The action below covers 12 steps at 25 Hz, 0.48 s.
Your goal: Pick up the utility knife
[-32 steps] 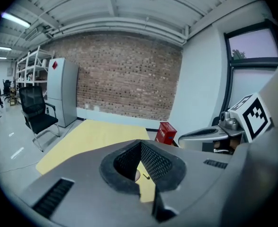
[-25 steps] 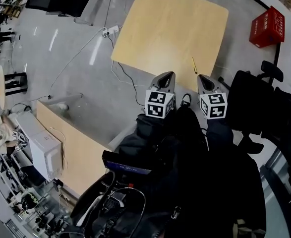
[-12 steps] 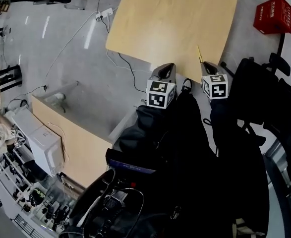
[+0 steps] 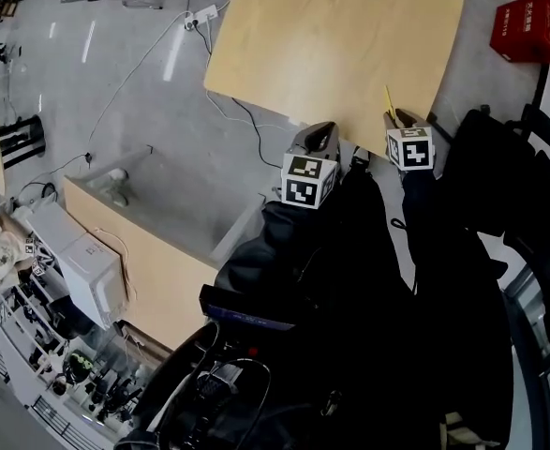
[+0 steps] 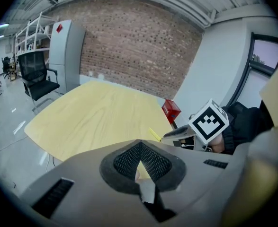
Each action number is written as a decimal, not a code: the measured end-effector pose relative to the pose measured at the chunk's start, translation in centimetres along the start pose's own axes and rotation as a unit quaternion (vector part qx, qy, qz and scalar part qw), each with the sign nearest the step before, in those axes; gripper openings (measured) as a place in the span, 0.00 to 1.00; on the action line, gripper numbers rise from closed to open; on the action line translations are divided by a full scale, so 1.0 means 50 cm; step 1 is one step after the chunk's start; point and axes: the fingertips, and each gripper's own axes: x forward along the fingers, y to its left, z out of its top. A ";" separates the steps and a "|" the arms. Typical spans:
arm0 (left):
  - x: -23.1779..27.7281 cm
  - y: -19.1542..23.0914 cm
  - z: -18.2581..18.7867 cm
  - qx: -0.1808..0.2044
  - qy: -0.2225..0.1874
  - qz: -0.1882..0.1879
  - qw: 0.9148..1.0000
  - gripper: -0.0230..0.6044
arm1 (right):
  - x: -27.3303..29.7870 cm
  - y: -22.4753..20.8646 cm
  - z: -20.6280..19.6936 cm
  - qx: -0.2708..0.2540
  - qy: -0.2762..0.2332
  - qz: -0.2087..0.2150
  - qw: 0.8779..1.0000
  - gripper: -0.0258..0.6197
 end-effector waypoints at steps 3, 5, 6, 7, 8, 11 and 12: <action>0.001 0.004 -0.003 0.001 0.006 -0.001 1.000 0.04 | 0.015 -0.010 -0.005 0.005 0.009 -0.009 1.000 0.18; 0.001 0.006 -0.005 -0.001 0.007 -0.002 1.000 0.04 | 0.023 -0.011 -0.011 0.005 0.016 -0.010 1.000 0.18; 0.001 0.008 -0.005 -0.002 0.007 -0.002 1.000 0.04 | 0.026 -0.010 -0.013 0.004 0.020 -0.010 1.000 0.18; 0.001 0.011 -0.005 -0.002 0.008 -0.002 1.000 0.04 | 0.029 -0.009 -0.014 0.002 0.022 -0.010 1.000 0.18; 0.001 0.014 -0.005 -0.002 0.009 -0.001 1.000 0.04 | 0.030 -0.008 -0.015 0.001 0.023 -0.011 1.000 0.18; 0.003 0.020 -0.002 -0.001 0.009 0.000 1.000 0.04 | 0.033 -0.010 -0.013 -0.004 0.022 -0.019 1.000 0.18; 0.003 0.022 -0.002 -0.001 0.009 0.000 1.000 0.04 | 0.032 -0.011 -0.012 -0.005 0.022 -0.023 0.999 0.17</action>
